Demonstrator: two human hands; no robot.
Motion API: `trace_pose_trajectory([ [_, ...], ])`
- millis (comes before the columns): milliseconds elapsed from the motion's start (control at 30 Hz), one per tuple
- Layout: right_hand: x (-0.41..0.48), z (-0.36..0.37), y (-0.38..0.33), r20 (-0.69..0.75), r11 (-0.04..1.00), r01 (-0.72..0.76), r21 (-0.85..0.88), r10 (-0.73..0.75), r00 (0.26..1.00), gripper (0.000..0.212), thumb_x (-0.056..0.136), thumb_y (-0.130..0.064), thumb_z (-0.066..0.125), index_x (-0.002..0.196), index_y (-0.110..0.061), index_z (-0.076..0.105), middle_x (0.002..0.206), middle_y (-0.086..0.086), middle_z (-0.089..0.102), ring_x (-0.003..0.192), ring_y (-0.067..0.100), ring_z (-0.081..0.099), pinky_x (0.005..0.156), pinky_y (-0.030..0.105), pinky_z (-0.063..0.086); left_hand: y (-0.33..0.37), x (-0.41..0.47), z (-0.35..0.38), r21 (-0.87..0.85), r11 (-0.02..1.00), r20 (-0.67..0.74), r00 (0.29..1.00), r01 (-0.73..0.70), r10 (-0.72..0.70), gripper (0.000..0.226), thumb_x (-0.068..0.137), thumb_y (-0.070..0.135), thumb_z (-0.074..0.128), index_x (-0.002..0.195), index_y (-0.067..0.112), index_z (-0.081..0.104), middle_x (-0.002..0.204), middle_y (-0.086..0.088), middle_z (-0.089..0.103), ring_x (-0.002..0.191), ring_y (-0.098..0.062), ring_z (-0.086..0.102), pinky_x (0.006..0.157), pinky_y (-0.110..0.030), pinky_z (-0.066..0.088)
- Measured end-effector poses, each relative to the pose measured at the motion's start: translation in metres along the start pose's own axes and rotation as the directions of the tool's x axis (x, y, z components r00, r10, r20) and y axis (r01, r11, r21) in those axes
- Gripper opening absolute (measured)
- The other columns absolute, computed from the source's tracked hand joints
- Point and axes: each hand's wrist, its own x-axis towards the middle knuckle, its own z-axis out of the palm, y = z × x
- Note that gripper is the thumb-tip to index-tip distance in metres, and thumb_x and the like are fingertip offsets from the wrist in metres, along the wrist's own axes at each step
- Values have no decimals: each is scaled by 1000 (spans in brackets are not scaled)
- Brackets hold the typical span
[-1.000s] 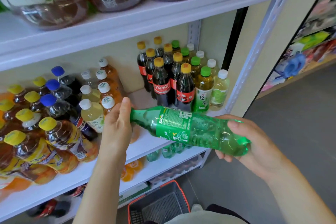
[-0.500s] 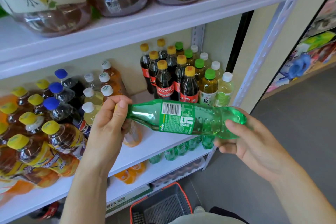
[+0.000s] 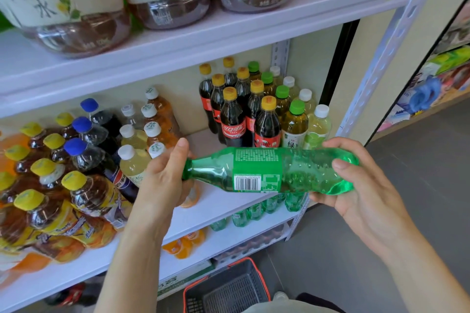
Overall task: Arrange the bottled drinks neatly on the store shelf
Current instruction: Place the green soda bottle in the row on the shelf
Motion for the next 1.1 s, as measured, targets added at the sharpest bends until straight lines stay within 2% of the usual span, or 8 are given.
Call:
trace_pose_trajectory([
  [100, 2, 0, 1, -1, 999, -45, 26, 46, 999, 37, 74, -16, 59, 109, -25, 65, 126, 16, 53, 104, 35, 57, 67, 37, 56, -1, 0, 0, -35, 996, 20, 996, -86, 86, 32, 98, 38, 50, 86, 8, 54, 60, -5, 29, 44, -11, 27, 40, -21, 18],
  [233, 3, 3, -4, -53, 991, -101, -89, 96, 994, 40, 79, -52, 73, 112, -30, 67, 137, 1, 53, 117, 34, 59, 65, 36, 57, 1, 2, -5, 24, 977, 97, 973, -211, 208, 26, 94, 47, 56, 82, 25, 61, 70, -8, 36, 54, -10, 36, 45, -16, 30],
  [400, 5, 1, -7, -53, 976, -149, -161, 142, 988, 54, 73, -64, 68, 110, -25, 68, 133, 12, 53, 66, 36, 68, 42, 25, 47, 1, 3, -13, 25, 960, 161, 949, -278, 270, 22, 89, 49, 57, 91, 29, 64, 75, 3, 49, 63, -9, 44, 54, -20, 38],
  [600, 9, -3, -5, 5, 996, -37, -85, 37, 999, 41, 73, -37, 81, 105, -17, 66, 123, 15, 50, 104, 39, 53, 65, 35, 56, 9, 2, -3, 17, 993, 71, 991, -117, 115, 25, 86, 46, 55, 89, 23, 65, 68, -10, 38, 48, -15, 36, 43, -24, 26],
  [700, 9, -3, -2, 19, 997, 21, -70, -19, 1000, 28, 78, -20, 74, 104, -18, 64, 111, 19, 56, 89, 32, 61, 64, 35, 56, 10, 2, 0, 81, 997, 71, 997, -18, 13, 46, 89, 62, 54, 75, 19, 62, 52, -6, 28, 41, -14, 22, 42, -22, 14],
  [833, 10, -3, -1, 34, 999, 5, 39, -7, 999, 34, 73, -6, 64, 105, -20, 64, 101, 11, 70, 88, 29, 72, 69, 34, 58, 9, -1, 4, 44, 994, 44, 995, -96, 94, 29, 95, 37, 54, 77, 15, 57, 59, -4, 30, 45, -11, 27, 40, -21, 19],
  [967, 11, -4, -7, 31, 998, -70, -3, 70, 997, 53, 65, -36, 87, 109, -17, 65, 114, 8, 67, 103, 31, 68, 76, 41, 59, 9, -1, 5, 109, 970, 84, 975, -216, 207, 23, 94, 39, 53, 79, 23, 62, 67, -8, 40, 54, -10, 37, 44, -16, 32],
  [1100, 8, -5, -9, -3, 969, -154, -191, 156, 988, 52, 71, -59, 76, 107, -22, 69, 127, -16, 57, 123, 4, 50, 69, 42, 60, 8, 0, 4, 109, 963, 88, 967, -247, 238, 21, 95, 37, 55, 82, 24, 64, 70, -2, 47, 57, -7, 40, 48, -15, 36],
])
